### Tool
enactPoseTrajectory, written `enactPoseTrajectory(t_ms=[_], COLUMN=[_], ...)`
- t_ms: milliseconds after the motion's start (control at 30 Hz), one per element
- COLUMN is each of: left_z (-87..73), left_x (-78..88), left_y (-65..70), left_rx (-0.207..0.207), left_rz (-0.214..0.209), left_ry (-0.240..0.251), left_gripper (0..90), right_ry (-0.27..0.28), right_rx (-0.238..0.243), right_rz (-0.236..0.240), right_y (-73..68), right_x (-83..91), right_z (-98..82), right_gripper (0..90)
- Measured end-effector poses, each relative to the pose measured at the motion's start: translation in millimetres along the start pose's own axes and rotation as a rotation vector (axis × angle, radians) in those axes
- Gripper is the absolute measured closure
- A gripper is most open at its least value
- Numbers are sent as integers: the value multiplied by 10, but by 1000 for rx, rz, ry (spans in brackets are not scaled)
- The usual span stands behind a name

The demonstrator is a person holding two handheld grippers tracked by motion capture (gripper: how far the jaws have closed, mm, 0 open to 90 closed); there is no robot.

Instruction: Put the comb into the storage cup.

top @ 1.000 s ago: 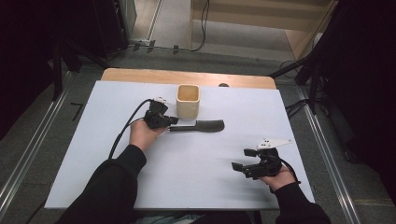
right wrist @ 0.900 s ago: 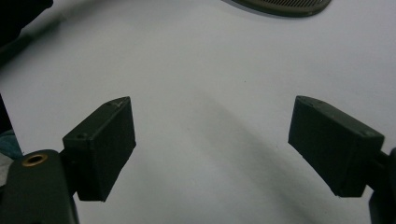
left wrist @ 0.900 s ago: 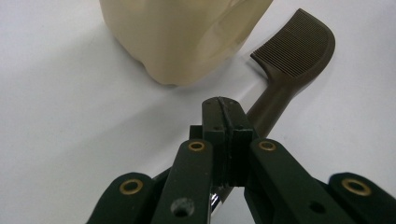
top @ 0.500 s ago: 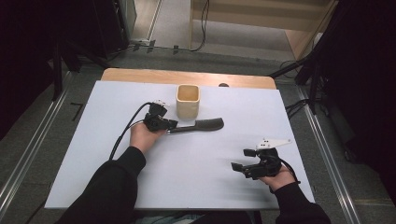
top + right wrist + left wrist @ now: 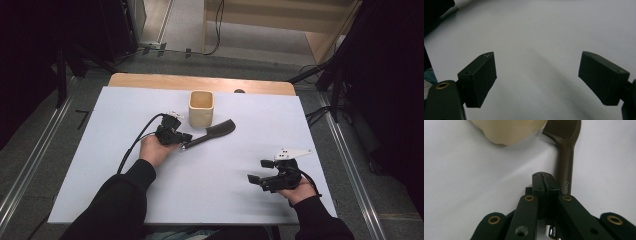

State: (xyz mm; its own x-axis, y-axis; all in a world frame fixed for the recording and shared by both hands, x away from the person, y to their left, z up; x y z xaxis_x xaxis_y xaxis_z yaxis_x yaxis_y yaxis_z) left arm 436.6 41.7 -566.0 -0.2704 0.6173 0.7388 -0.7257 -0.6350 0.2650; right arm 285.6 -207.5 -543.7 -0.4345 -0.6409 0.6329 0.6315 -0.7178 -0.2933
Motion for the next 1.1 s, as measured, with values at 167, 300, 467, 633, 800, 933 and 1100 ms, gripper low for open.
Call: enactPoseTrajectory(t_ms=[167,300,467,633,800,933,1100], left_z=[-30,-53,-68,-76,-66,-11,32], left_x=[-8,-9,-1,1,21,115,256], left_y=[53,97,128,179,144,107,110], left_rx=[0,-5,7,-8,20,47,57], left_rz=[-10,-17,-30,-38,-24,-25,-41], left_ry=[-8,-14,-14,-23,-12,21,51], left_gripper=[900,900,900,900,793,693,579], right_ry=[1,0,-1,0,0,1,0], right_rx=[-1,-3,-2,0,0,-6,-2], right_rz=[0,0,1,1,2,2,4], right_y=[-1,-4,-5,-4,-5,-3,-3], right_x=[3,5,5,4,4,6,5], right_z=[1,0,0,1,0,1,0], right_gripper=[132,132,132,132,132,132,132])
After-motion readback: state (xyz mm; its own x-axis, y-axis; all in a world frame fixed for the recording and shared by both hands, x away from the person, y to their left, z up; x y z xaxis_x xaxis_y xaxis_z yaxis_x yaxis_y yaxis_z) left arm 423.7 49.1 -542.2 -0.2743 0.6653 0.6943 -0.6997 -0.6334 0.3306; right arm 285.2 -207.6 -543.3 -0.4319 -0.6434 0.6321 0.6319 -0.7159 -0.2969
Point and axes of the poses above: each handheld gripper's, and its own axes: x roughly backward along the jaws, z roughly out of its top, y roughly to its right, the point moved 9 cm from there along -x, roughly forward along the jaws, and after that the axes turned 1 degree about y, right-handed, at the moved point
